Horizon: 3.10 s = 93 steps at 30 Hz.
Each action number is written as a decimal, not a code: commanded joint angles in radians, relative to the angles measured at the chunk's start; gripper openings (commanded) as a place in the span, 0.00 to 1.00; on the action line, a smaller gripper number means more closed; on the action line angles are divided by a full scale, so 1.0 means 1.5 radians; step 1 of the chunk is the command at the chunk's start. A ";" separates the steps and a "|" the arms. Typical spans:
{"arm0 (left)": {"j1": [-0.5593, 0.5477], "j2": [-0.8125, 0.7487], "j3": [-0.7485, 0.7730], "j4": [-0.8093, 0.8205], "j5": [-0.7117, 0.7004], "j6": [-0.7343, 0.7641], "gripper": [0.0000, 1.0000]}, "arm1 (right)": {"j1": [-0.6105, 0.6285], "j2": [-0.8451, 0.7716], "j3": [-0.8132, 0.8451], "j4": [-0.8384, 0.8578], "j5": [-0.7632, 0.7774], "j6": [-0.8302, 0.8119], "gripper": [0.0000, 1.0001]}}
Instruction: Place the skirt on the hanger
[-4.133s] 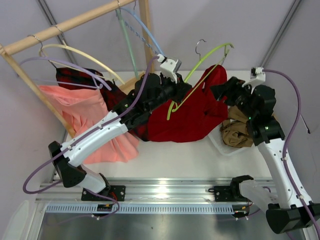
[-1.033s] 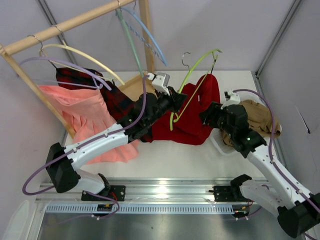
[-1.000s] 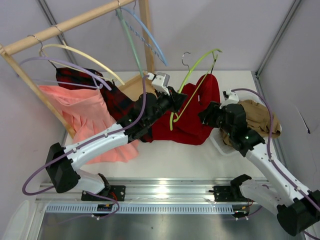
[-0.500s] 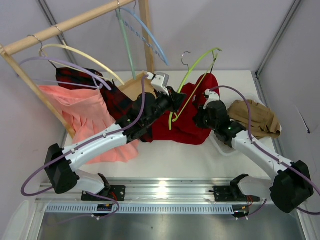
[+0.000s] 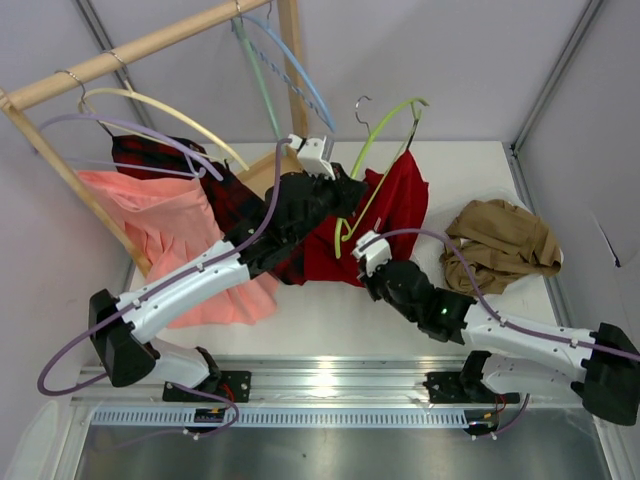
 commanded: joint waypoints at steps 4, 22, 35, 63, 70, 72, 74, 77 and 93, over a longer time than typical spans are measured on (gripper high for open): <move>0.008 -0.021 -0.006 0.118 -0.041 -0.040 0.00 | 0.131 0.054 -0.039 0.094 0.165 -0.047 0.00; 0.008 -0.097 -0.177 0.271 0.025 0.024 0.00 | 0.049 -0.236 0.010 -0.087 0.074 0.146 0.83; 0.007 -0.104 -0.211 0.332 0.061 0.050 0.00 | -0.246 -0.172 0.118 -0.266 -0.011 0.350 0.80; 0.007 -0.147 -0.238 0.355 0.061 0.094 0.00 | -0.236 0.130 0.131 0.026 -0.261 0.274 0.44; 0.007 -0.151 -0.236 0.361 0.059 0.100 0.00 | -0.147 0.161 0.138 0.028 -0.195 0.267 0.66; 0.007 -0.154 -0.238 0.358 0.056 0.104 0.00 | -0.150 0.158 0.139 0.018 -0.195 0.288 0.66; 0.007 -0.159 -0.239 0.355 0.054 0.105 0.00 | -0.165 0.132 0.135 0.016 -0.203 0.301 0.67; 0.007 -0.165 -0.242 0.352 0.046 0.108 0.00 | -0.190 0.073 0.134 -0.013 -0.210 0.311 0.68; 0.004 -0.118 -0.218 0.335 0.073 0.106 0.00 | -0.318 -0.147 0.199 -0.147 -0.205 0.316 0.76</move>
